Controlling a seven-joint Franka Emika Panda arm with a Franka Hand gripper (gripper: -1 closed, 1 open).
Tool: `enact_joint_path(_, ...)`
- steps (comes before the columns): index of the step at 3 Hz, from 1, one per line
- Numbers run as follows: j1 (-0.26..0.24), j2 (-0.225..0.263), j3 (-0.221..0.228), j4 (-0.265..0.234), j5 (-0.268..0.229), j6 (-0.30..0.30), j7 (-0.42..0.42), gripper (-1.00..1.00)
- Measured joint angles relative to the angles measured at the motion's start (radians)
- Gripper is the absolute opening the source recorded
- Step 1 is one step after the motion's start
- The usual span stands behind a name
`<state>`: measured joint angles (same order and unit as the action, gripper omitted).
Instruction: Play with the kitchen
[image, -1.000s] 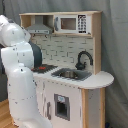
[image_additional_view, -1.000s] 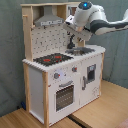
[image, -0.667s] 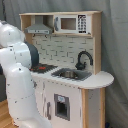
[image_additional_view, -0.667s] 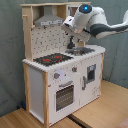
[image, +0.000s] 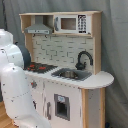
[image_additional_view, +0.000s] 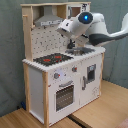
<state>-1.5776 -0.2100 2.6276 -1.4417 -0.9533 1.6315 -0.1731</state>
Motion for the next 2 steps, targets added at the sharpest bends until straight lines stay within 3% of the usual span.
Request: enact_joint_path(2,0.035,-0.144,-0.002,0.081,-0.111,0.045,-0.055,1.00)
